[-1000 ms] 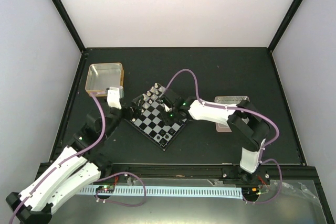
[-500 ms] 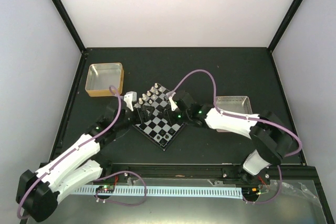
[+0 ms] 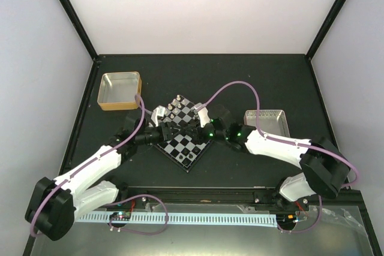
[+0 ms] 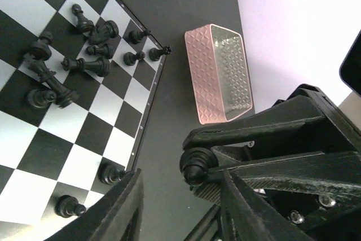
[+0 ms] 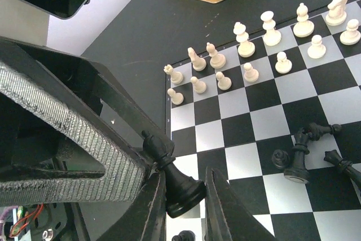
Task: Set up the chess pieces on the board
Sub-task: Place the chess piece on the chessboard.
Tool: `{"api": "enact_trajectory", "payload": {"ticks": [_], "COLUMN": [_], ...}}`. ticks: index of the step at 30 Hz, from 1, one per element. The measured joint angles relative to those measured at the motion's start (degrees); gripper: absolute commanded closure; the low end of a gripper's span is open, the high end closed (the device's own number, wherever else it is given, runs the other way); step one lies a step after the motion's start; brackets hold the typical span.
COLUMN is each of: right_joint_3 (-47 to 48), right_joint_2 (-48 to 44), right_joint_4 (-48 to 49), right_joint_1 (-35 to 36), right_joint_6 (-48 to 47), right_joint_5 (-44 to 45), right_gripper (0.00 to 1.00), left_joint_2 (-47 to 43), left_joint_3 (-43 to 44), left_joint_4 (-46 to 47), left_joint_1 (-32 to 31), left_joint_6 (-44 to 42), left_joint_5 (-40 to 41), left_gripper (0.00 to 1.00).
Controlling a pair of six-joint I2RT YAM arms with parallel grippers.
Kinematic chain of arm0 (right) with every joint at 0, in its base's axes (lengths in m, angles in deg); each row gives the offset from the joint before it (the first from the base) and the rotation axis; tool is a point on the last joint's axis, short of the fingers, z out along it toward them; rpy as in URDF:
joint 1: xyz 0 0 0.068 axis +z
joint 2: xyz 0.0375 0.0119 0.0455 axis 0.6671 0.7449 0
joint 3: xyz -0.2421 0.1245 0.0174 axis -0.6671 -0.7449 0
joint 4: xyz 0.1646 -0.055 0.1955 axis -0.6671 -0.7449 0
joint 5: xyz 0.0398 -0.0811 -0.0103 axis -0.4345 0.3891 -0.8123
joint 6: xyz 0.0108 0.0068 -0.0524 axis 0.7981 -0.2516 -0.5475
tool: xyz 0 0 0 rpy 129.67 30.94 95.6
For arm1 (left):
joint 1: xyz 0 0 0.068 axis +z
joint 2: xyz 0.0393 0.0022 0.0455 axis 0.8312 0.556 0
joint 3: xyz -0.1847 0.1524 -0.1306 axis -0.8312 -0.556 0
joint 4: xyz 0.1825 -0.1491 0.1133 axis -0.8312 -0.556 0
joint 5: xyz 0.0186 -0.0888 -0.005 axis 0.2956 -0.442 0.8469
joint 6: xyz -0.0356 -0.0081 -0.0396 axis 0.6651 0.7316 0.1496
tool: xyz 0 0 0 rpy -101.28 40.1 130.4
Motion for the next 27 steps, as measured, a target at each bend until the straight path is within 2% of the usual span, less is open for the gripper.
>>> {"api": "enact_trajectory", "payload": {"ticks": [7, 10, 15, 19, 27], "right_joint_3": [-0.6, -0.6, -0.6, -0.6, -2.1], "right_joint_2": [-0.1, -0.1, -0.4, -0.8, -2.4], "right_joint_4": [0.7, 1.0, 1.3, 1.4, 3.4], "right_joint_1": [-0.1, -0.1, -0.3, -0.3, -0.4], "right_joint_6": [0.0, 0.0, 0.0, 0.0, 0.0], "right_joint_5": [-0.8, -1.0, -1.4, -1.6, -2.4], "right_gripper": [0.85, 0.85, 0.85, 0.85, 0.85], "left_joint_2": [0.4, 0.3, 0.3, 0.2, -0.4], "left_joint_3": [0.1, 0.3, 0.3, 0.2, -1.6], "left_joint_4": [1.0, 1.2, 2.1, 3.5, 9.2], "left_joint_1": [0.2, 0.2, 0.5, 0.5, 0.9], "left_joint_6": [0.0, 0.0, 0.1, 0.9, 4.7], "left_joint_5": [-2.5, -2.9, -3.7, -4.4, -6.6], "left_gripper": [0.76, 0.76, 0.68, 0.67, 0.75]}}
